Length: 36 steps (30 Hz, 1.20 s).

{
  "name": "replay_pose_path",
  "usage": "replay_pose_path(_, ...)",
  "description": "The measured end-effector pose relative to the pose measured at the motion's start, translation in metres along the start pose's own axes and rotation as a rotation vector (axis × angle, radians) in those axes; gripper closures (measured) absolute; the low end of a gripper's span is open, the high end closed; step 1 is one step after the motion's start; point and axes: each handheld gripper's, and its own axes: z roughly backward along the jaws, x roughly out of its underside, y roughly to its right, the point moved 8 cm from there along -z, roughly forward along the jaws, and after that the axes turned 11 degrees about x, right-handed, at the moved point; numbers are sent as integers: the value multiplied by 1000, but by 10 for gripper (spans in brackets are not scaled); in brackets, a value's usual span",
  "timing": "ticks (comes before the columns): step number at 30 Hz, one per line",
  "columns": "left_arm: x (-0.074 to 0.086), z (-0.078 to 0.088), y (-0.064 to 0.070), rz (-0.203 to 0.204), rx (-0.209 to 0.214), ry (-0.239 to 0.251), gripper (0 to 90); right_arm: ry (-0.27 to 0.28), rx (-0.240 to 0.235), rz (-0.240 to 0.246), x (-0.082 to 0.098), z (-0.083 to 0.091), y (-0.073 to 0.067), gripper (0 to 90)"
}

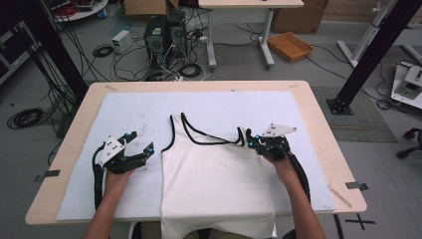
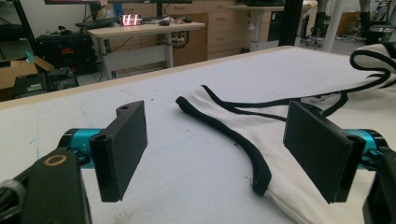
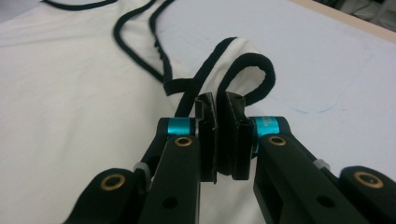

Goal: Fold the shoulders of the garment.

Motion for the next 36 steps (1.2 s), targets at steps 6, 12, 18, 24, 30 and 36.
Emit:
replay_pose_path(6, 0, 0, 0, 3, -1, -3, 218, 16, -22, -15, 8, 15, -3, 600)
replay_pose_path(12, 0, 0, 0, -2, -1, -4, 218, 121, -32, -106, -6, 27, -4, 522)
replay_pose_path(18, 0, 0, 0, -2, -1, -4, 218, 61, -87, -74, -7, 14, -20, 517)
replay_pose_path(24, 0, 0, 0, 1, -1, -4, 218, -94, -181, 7, 14, 9, -47, 521)
replay_pose_path(30, 0, 0, 1, -2, -1, -5, 218, -175, -170, 125, 32, 7, -58, 771)
replay_pose_path(36, 0, 0, 1, -2, -1, -5, 218, -187, -119, 185, 34, 13, -47, 865)
